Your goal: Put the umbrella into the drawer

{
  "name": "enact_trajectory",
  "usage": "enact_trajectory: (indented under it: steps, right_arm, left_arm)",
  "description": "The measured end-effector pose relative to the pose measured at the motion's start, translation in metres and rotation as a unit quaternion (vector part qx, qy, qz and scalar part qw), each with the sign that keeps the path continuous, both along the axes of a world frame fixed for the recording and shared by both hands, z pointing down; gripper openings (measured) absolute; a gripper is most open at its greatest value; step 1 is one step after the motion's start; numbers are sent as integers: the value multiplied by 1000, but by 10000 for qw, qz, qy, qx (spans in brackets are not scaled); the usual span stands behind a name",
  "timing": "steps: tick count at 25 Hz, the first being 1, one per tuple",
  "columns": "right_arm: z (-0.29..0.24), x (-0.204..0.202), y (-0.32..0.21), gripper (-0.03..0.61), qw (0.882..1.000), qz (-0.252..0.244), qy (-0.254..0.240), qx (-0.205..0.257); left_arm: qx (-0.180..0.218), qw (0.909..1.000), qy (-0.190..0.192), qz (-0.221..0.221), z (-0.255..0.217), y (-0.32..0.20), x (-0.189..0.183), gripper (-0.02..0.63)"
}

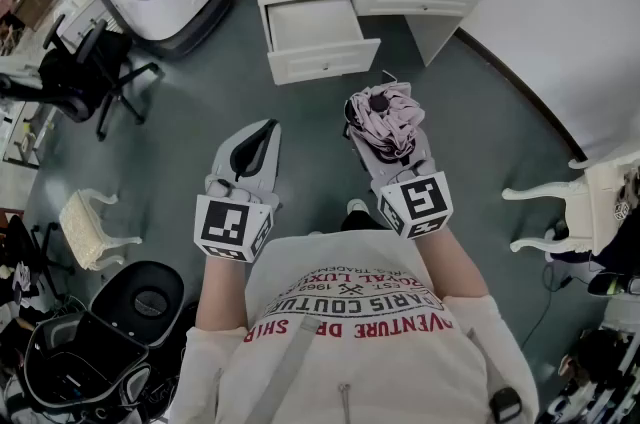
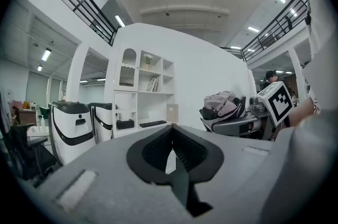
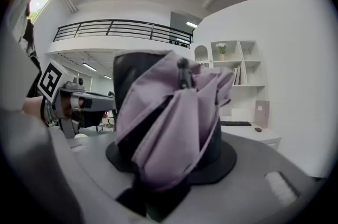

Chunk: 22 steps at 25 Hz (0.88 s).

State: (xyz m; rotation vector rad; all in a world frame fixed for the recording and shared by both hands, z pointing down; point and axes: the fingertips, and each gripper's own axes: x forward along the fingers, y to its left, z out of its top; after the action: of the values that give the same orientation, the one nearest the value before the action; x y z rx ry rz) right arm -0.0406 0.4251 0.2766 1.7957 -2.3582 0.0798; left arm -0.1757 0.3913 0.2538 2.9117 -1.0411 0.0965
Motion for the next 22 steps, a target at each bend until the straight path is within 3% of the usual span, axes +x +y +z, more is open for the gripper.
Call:
enact_trajectory:
  steps: [14, 22]
  right_arm:
    - [12, 2, -28, 209, 9995, 200, -96, -231]
    - [27, 26, -82, 210, 9991, -155, -146, -365]
  left_arm:
    - [-22, 9994, 230, 255, -1, -33, 5, 8]
    - [-172, 9997, 158, -92, 20, -79, 24, 8]
